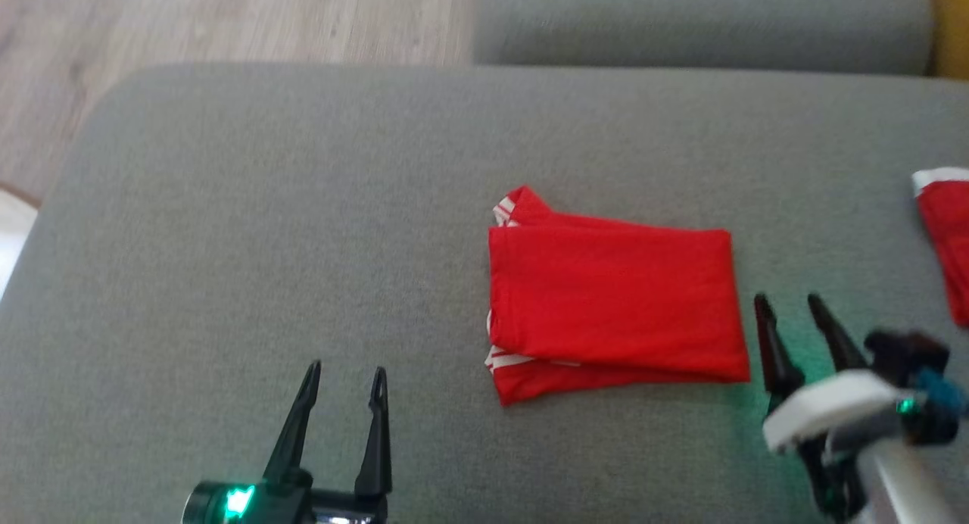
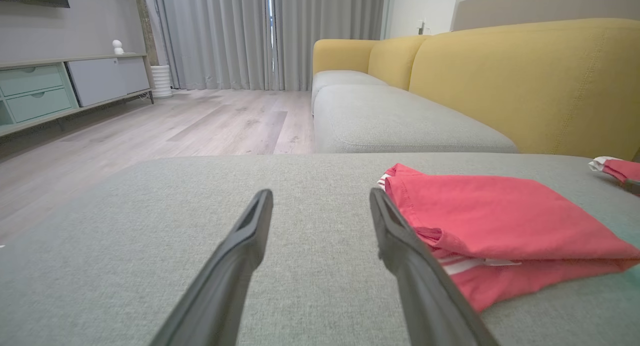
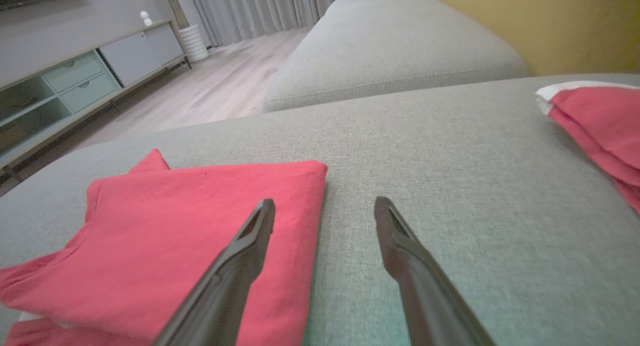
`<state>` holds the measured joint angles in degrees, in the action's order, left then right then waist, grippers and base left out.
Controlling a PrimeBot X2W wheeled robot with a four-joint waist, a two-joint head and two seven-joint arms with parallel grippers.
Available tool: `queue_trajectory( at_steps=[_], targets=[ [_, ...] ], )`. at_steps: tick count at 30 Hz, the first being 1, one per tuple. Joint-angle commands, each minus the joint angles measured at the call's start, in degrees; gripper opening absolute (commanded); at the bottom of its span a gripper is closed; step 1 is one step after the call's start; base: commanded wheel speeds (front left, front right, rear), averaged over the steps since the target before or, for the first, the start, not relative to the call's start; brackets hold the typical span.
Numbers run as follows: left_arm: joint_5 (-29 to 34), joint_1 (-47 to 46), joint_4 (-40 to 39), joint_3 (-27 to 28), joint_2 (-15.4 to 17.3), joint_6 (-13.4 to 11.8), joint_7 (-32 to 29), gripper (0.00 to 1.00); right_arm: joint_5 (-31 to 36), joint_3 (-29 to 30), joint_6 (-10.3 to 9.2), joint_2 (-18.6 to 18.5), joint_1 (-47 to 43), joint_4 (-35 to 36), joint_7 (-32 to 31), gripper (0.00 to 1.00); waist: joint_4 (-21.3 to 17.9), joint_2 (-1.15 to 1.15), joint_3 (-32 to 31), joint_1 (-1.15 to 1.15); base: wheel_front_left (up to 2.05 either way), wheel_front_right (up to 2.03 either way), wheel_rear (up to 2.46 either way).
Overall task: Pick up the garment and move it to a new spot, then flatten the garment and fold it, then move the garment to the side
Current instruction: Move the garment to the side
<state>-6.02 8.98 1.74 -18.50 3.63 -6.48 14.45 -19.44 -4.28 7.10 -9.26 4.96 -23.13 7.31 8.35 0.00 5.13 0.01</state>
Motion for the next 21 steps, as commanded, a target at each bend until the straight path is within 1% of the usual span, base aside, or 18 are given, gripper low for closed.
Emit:
queue_trajectory(
  at_steps=[1,4,8,10,11,12,13,17,21],
  targets=[
    [-0.39,-2.43,-1.44,1.13,-0.74,0.36,0.55,1.0,-0.26,-0.51,0.39,-0.98,3.54,-0.32,-1.88,1.0,1.04,0.0,2.26,-0.01,0.0,0.0,0.0],
    [-0.35,-3.58,-0.96,0.55,-0.75,0.39,0.55,1.0,-1.82,-0.55,0.39,-0.78,6.79,-3.88,-5.78,1.0,1.5,0.0,3.2,-0.01,0.0,0.0,0.0],
    [-0.45,-4.45,-0.53,-0.2,-0.75,0.13,0.55,1.0,-6.07,-2.28,0.39,0.08,8.81,-7.89,-11.5,1.0,1.97,0.0,3.8,-0.01,0.0,0.0,0.0],
    [-0.49,-4.59,-0.43,-0.34,-0.75,0.01,0.55,1.0,-6.95,-2.99,0.39,0.15,9.12,-8.43,-12.33,1.0,2.01,0.0,3.93,-0.01,0.0,0.0,0.0],
    [-0.55,-4.71,-0.31,-0.47,-0.75,-0.1,0.55,1.0,-7.65,-3.57,0.39,0.16,9.4,-8.83,-12.58,0.82,2.03,0.0,4.0,-0.01,0.0,0.0,0.0],
    [-0.59,-4.79,-0.13,-0.6,-0.75,-0.16,0.55,1.0,-8.21,-3.97,0.39,0.15,9.63,-9.2,-12.39,0.15,2.03,0.0,4.03,-0.01,0.0,0.0,0.0],
    [-0.6,-4.85,0.04,-0.74,-0.75,-0.2,0.55,1.0,-8.86,-4.48,0.39,0.25,9.8,-9.42,-12.08,0.0,2.01,0.0,4.05,-0.01,0.0,0.0,0.0],
    [-0.67,-5.05,0.18,-0.72,-0.75,-0.53,0.55,1.0,-10.9,-6.28,0.39,-0.2,10.69,-9.42,-10.26,0.0,1.03,0.0,4.43,-0.01,0.0,0.0,0.0],
    [-0.81,-5.62,-0.61,-0.43,-0.75,-0.43,0.55,1.0,-10.07,-6.77,0.39,-3.14,12.77,-8.46,-8.14,0.0,-1.34,0.0,5.46,-0.01,0.0,0.0,0.0]
  ],
)
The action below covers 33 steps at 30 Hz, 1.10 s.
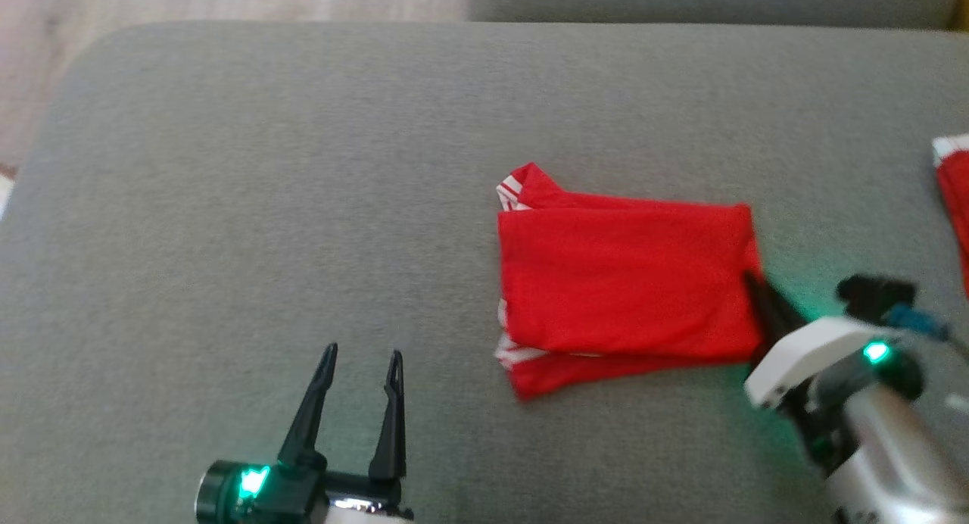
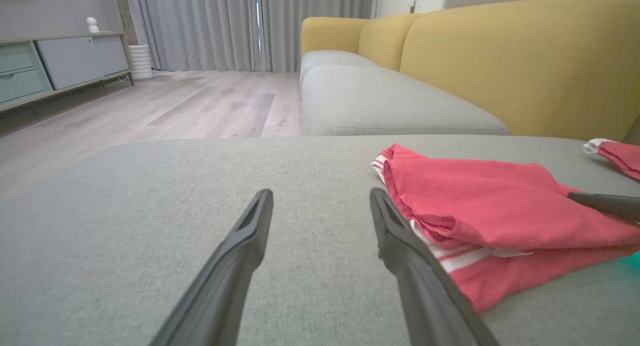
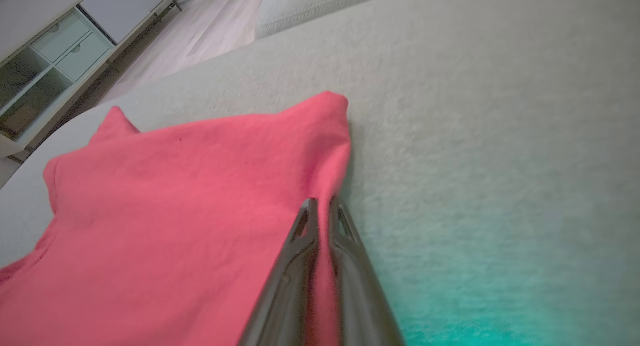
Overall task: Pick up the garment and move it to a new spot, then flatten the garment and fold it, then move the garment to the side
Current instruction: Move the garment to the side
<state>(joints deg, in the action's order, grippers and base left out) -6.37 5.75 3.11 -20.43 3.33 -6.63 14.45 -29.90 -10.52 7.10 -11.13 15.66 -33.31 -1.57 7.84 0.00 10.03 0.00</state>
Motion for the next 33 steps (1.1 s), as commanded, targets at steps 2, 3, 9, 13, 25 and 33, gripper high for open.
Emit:
queue_trajectory(
  at_steps=[2,3,9,13,25,33],
  targets=[
    [-0.72,-2.68,-2.68,1.81,-0.45,-0.45,0.55,1.0,1.12,-0.35,0.39,-3.54,3.3,2.86,1.04,0.0,-2.31,0.0,1.34,0.0,0.0,0.0,0.0],
    [-0.87,-2.76,-2.9,2.14,-0.45,-0.78,0.55,1.0,1.71,-0.27,0.39,-4.91,3.98,3.67,0.96,0.0,-3.21,0.0,1.95,0.0,0.0,0.0,0.0],
    [-1.79,-5.2,-4.46,3.52,-0.45,-1.81,0.55,1.0,4.17,5.06,0.39,-14.48,6.84,10.11,-2.17,0.0,-7.58,0.0,6.03,0.0,0.0,0.0,0.0],
    [-1.02,-7.49,-5.01,4.25,-0.45,-1.29,0.55,1.0,6.55,11.37,0.39,-19.81,7.72,14.47,-5.52,0.0,-9.78,0.0,8.8,0.0,0.0,0.0,0.0],
    [0.59,-12.95,-6.84,4.9,-0.46,2.09,0.55,1.0,15.22,28.64,0.39,-22.94,10.36,24.2,-11.3,1.0,-11.75,0.0,13.9,0.0,0.0,0.0,0.0],
    [-1.42,-12.1,-5.95,4.99,-0.46,2.37,0.55,1.0,19.35,24.96,0.39,-13.32,5.68,27.59,-6.23,1.0,-9.23,0.0,8.75,0.0,0.0,0.0,0.0]
  ],
)
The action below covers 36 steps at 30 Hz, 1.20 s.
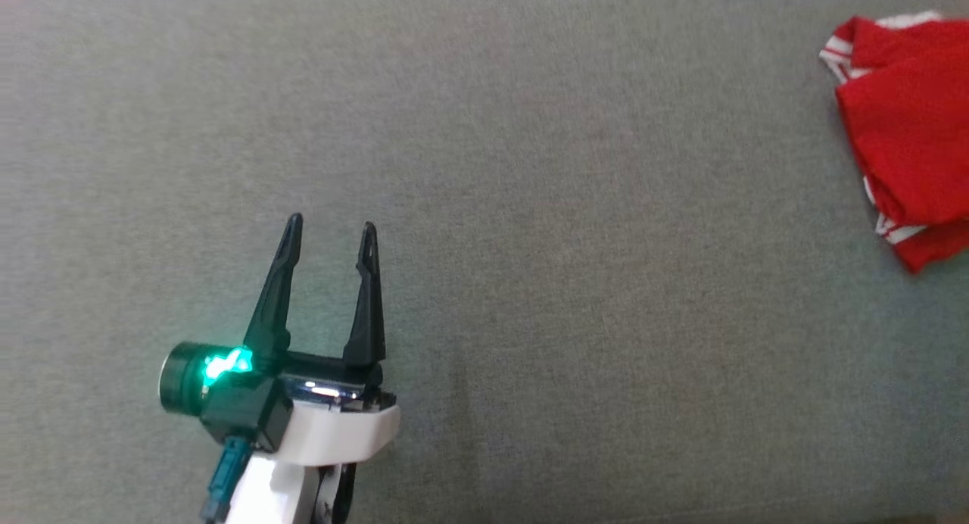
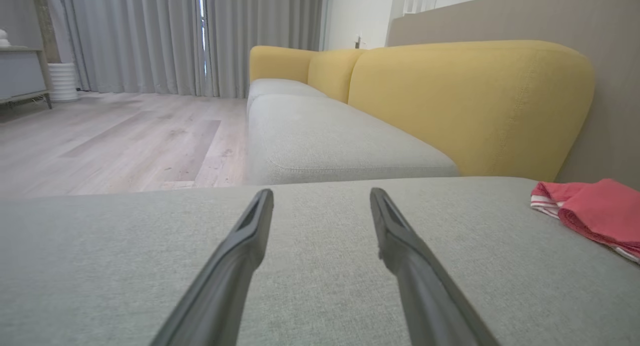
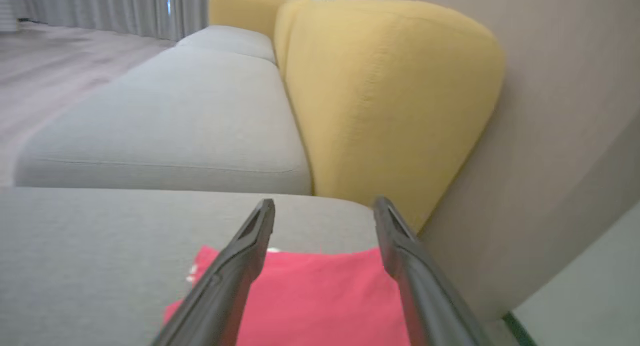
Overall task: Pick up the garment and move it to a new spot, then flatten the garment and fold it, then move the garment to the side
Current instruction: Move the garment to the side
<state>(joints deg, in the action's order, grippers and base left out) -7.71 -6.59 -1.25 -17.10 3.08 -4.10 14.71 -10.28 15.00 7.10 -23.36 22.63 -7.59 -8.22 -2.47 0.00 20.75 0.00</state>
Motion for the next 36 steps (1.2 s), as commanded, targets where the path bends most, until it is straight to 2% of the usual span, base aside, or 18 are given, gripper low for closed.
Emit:
queue_trajectory(
  at_steps=[1,5,9,13,17,23,29,36],
  targets=[
    [-0.28,0.67,-1.37,1.69,-0.2,-0.23,0.29,1.0,-0.49,-2.14,0.39,0.57,-2.5,1.78,1.35,1.0,1.49,0.0,-3.23,0.0,0.0,0.0,0.0],
    [-1.65,3.06,-0.48,1.79,-0.2,-0.49,0.29,1.0,-2.09,-9.51,0.39,7.54,-8.25,-0.09,6.32,1.0,3.39,0.0,-8.91,0.0,0.0,0.0,0.0],
    [-2.91,6.42,0.57,1.66,-0.2,-0.81,0.29,1.0,-3.96,-15.58,0.39,14.25,-14.18,-4.27,13.99,1.0,5.57,0.0,-14.49,0.0,0.0,0.0,0.0],
    [-3.49,10.33,2.05,1.27,-0.2,-1.1,0.29,1.0,-4.69,-21.21,0.39,17.64,-18.42,-9.3,21.1,1.0,7.11,0.0,-19.34,0.0,0.0,0.0,0.0],
    [-3.06,13.25,2.26,1.16,-0.2,-1.16,0.29,1.0,-3.97,-22.89,0.39,19.03,-21.08,-9.32,23.12,1.0,7.95,0.0,-22.23,0.0,0.0,0.0,0.0],
    [-1.54,16.2,-0.05,1.75,-0.2,-1.3,0.29,1.0,-1.72,-20.29,0.39,19.95,-28.21,-0.82,23.2,1.0,8.52,0.0,-25.14,0.0,0.0,0.0,0.0],
    [0.23,18.97,0.2,2.97,-0.2,-0.5,0.29,1.0,-1.54,-18.87,0.39,20.32,-34.93,-0.56,23.21,1.0,8.51,0.0,-27.18,0.0,0.0,0.0,0.0],
    [0.47,20.08,0.51,3.48,-0.2,-0.16,0.29,1.0,-1.84,-19.33,0.39,20.46,-37.02,-0.39,23.21,1.0,7.43,0.0,-28.36,0.0,0.0,0.0,0.0]
  ],
)
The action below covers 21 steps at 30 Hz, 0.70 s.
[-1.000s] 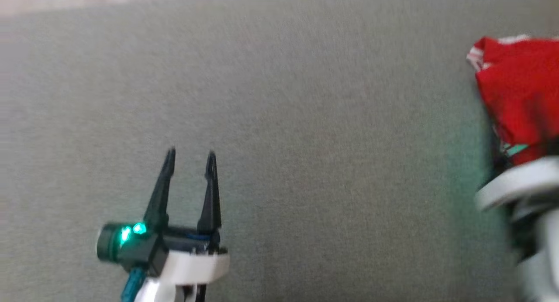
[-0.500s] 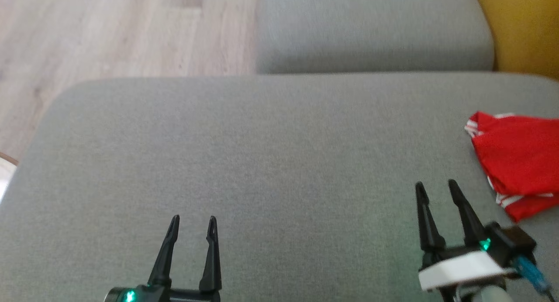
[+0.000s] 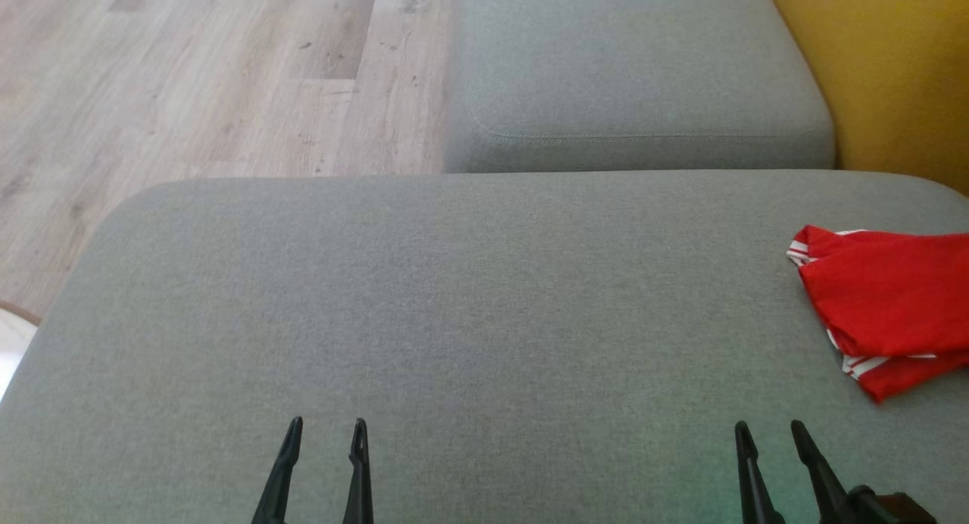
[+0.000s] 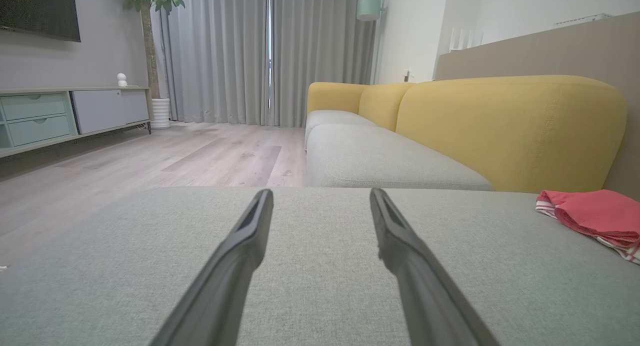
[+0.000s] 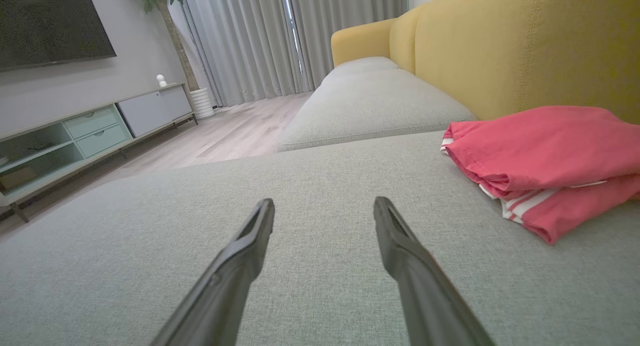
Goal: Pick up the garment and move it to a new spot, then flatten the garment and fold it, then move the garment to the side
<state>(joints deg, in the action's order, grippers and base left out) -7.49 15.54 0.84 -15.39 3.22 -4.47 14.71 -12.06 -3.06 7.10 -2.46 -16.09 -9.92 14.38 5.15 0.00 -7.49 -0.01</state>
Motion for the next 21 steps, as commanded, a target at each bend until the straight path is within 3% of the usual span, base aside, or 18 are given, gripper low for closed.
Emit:
queue_trajectory(
  at_steps=[1,10,11,21],
  targets=[
    [0.24,-2.01,-1.48,1.77,-0.35,0.22,0.29,1.0,-0.22,-1.36,0.39,-0.45,1.66,1.95,0.62,1.0,-0.33,0.0,-0.21,0.01,0.0,0.0,0.0],
    [0.51,-1.59,-0.88,1.96,-0.35,1.09,0.29,1.0,-0.57,-1.17,0.39,-0.43,1.65,2.37,0.62,1.0,-0.75,0.0,-0.32,0.01,0.0,0.0,0.0],
    [0.21,0.08,0.91,0.22,0.02,1.0,0.0,0.0,-0.22,-0.06,0.0,0.01,0.0,0.41,0.0,0.0,-0.76,0.0,-0.33,0.01,0.0,0.0,0.0],
    [-4.69,-0.28,3.94,0.87,0.28,1.32,-0.75,0.0,-4.79,-0.09,-0.02,-0.22,0.79,-2.5,-0.95,0.0,-1.02,0.0,0.13,0.01,0.0,0.0,0.0]
  ],
)
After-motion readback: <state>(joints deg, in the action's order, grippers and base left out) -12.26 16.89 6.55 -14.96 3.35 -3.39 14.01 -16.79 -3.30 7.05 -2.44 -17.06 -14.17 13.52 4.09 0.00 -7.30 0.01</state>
